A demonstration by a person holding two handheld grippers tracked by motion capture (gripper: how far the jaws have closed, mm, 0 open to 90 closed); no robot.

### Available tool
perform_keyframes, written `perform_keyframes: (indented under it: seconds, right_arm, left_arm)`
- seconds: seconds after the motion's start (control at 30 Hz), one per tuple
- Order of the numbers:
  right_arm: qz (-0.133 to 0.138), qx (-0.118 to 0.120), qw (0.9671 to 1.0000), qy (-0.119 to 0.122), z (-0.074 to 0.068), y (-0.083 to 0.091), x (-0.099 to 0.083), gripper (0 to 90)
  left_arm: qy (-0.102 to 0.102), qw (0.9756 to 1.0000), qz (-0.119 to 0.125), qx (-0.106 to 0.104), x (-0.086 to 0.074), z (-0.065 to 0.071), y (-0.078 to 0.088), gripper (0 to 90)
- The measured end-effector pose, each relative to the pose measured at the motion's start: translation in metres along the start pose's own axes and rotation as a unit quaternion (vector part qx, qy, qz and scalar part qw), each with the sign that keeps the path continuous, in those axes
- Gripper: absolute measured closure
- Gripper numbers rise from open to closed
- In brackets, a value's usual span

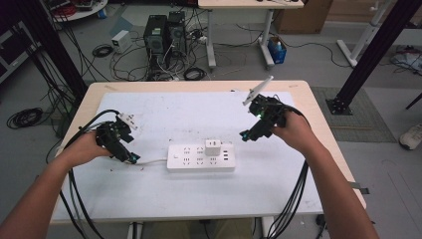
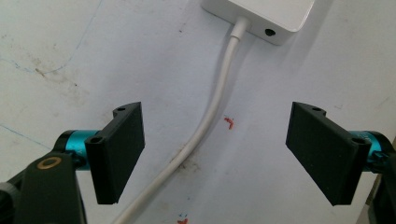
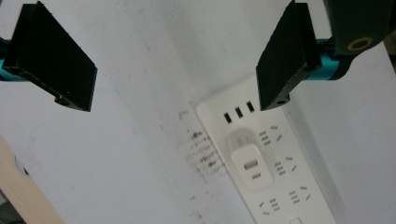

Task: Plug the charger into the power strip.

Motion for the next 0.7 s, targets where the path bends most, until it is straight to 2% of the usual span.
perform_keyframes:
  seconds: [0.03,0.07,0.13,0.3,0.5,0.7]
  right_arm:
    - [-0.004,-0.004,1.0,-0.004,0.001,0.001,-0.007,11.9]
    - [-0.024,-0.011,0.9996,-0.009,0.001,0.001,-0.022,11.9]
    - [-0.029,-0.014,0.9994,-0.01,0.002,0.002,-0.028,11.9]
    - [-0.034,-0.026,0.9988,-0.023,0.002,0.01,-0.053,11.8]
    - [-0.043,-0.021,0.9984,-0.028,-0.003,0.011,-0.063,11.9]
    - [-0.049,-0.027,0.9978,-0.035,-0.001,0.009,-0.069,11.9]
  left_arm:
    - [-0.003,1.0,-0.002,0.001,0.0,0.0,0.001,19.7]
    - [0.002,1.0,0.002,0.002,0.001,0.001,0.001,19.7]
    - [-0.005,1.0,-0.001,0.005,0.001,0.001,0.003,19.7]
    - [0.0,0.9999,0.009,0.01,0.004,0.002,0.007,19.7]
    - [0.0,0.9998,0.01,0.014,0.006,0.001,0.007,19.7]
    - [0.0,0.9998,0.009,0.018,0.005,0.0,0.007,19.7]
Point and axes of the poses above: each handheld gripper's, and its own axes: y roughly backward along the jaws, x roughly out of its top, z roughly to its right, the point moved 10 cm from there along -y, roughly forward along the jaws, and after that the axes turned 4 degrees about -z, right-handed, at the moved point
